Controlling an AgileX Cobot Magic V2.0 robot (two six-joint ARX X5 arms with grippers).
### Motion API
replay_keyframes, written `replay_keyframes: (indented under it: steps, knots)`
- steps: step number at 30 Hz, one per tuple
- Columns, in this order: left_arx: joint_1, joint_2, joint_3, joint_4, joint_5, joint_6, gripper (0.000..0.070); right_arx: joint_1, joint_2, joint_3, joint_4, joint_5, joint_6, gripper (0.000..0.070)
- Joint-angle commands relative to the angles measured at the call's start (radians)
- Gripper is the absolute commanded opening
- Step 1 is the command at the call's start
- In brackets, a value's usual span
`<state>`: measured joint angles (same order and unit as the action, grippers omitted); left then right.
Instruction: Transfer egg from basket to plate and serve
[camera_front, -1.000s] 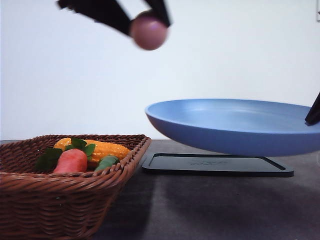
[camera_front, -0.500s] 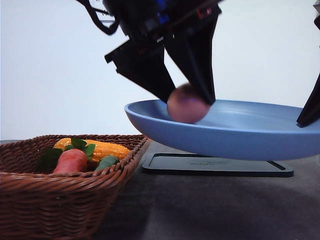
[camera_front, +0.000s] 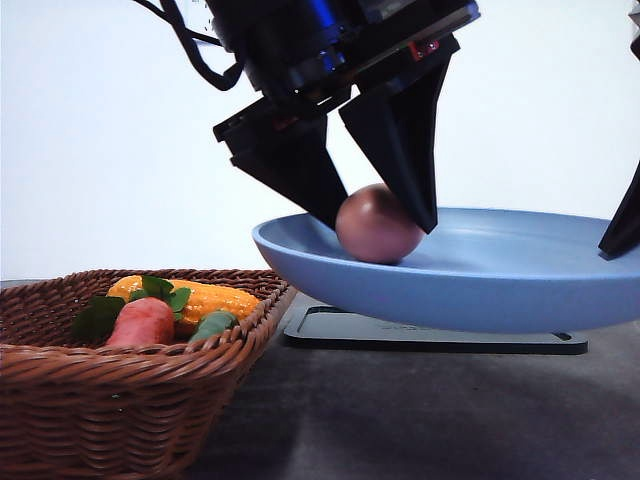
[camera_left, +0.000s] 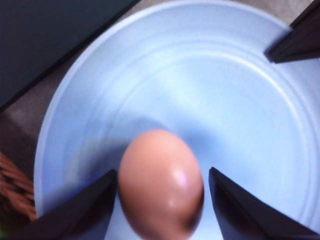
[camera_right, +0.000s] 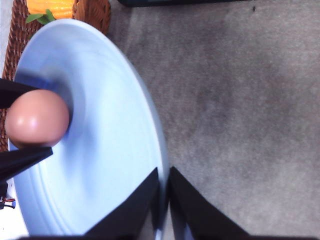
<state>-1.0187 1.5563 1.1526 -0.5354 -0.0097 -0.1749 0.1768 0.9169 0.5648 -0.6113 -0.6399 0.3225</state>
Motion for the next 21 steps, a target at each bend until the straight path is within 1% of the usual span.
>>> replay_keyframes:
  steps: [1,5,8,12,16,21]
  knots:
    - [-0.011,-0.013,0.021,-0.011,0.002,0.005,0.0394,0.003,0.013,0.006,0.011,-0.015,0.011,0.0000]
    - [-0.008,-0.070,0.021,-0.052,-0.002,0.006,0.0393,0.002,0.057,0.008,0.011,-0.014,0.035,0.0000]
    - [-0.003,-0.141,0.021,-0.080,-0.038,0.006,0.0393,0.001,0.112,0.026,0.018,-0.014,0.034,0.0000]
    - [0.007,-0.254,0.021,-0.117,-0.098,0.006,0.0393,-0.010,0.199,0.071,0.064,-0.014,0.027,0.0000]
    - [0.013,-0.383,0.021,-0.141,-0.206,0.007,0.0393,-0.041,0.318,0.153,0.098,-0.013,0.000,0.0000]
    - [0.013,-0.540,0.021,-0.161,-0.357,0.010,0.0393,-0.090,0.501,0.286,0.107,-0.013,-0.042,0.0000]
